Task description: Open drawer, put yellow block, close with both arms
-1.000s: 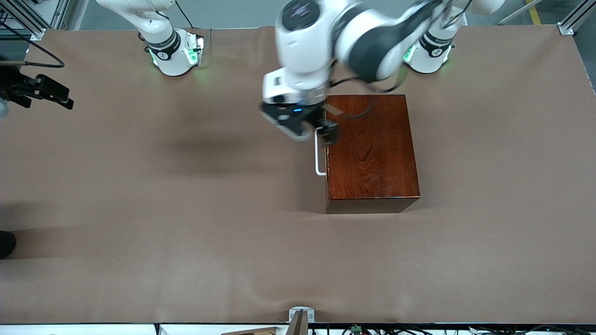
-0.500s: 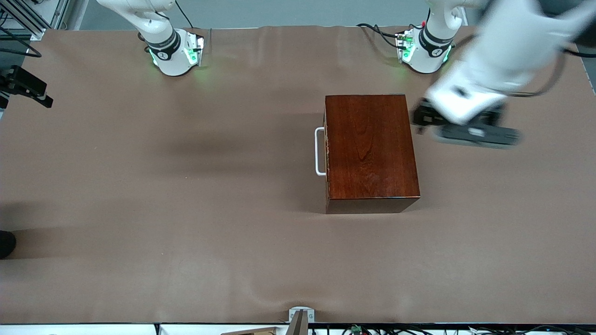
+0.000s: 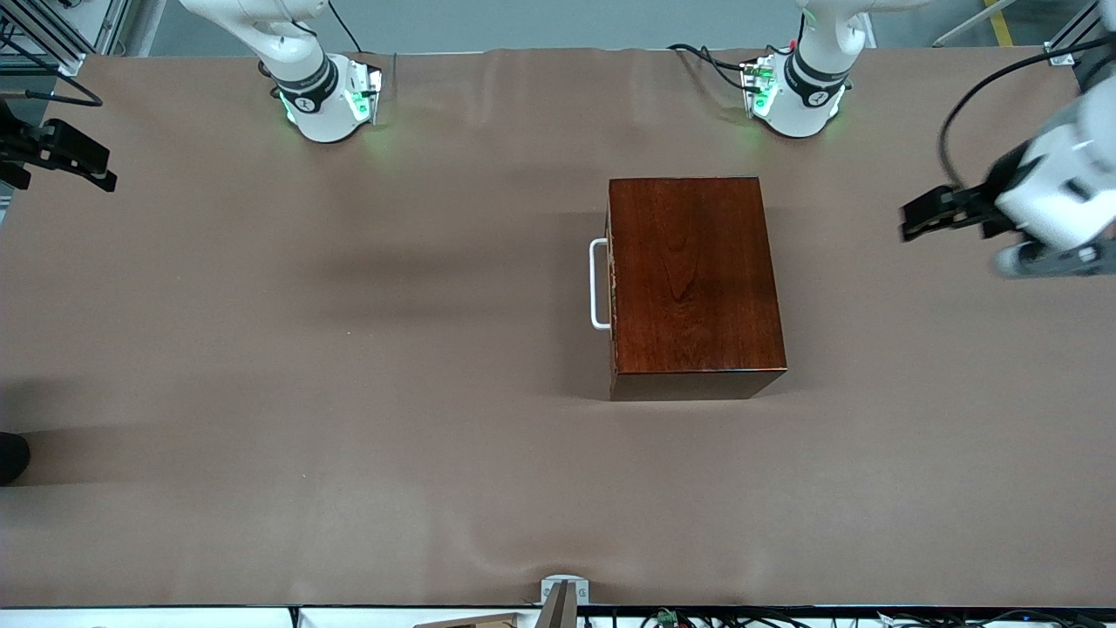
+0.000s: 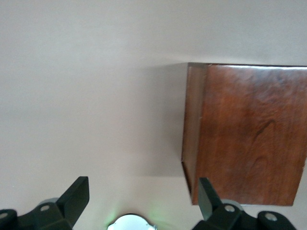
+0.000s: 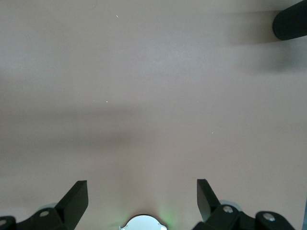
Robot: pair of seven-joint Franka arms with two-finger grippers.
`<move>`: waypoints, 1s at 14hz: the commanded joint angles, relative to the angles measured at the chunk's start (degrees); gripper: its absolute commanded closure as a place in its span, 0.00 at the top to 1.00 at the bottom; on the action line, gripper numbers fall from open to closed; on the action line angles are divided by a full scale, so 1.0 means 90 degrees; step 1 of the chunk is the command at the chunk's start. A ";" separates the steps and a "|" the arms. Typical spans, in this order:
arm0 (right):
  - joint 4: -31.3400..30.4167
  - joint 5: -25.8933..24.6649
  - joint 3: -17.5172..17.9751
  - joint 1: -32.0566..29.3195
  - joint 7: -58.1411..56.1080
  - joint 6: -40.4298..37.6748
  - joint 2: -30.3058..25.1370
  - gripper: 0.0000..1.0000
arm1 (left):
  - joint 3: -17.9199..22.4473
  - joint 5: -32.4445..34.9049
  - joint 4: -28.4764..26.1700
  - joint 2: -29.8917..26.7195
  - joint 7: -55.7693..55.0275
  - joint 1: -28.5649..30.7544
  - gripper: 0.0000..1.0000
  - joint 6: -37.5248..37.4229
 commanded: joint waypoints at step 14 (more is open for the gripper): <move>-0.0245 0.0769 -0.0026 -0.0079 0.0047 0.0455 0.0045 1.00 | 0.0548 -0.0068 -0.1546 -0.0857 0.0243 -0.0349 1.00 0.1305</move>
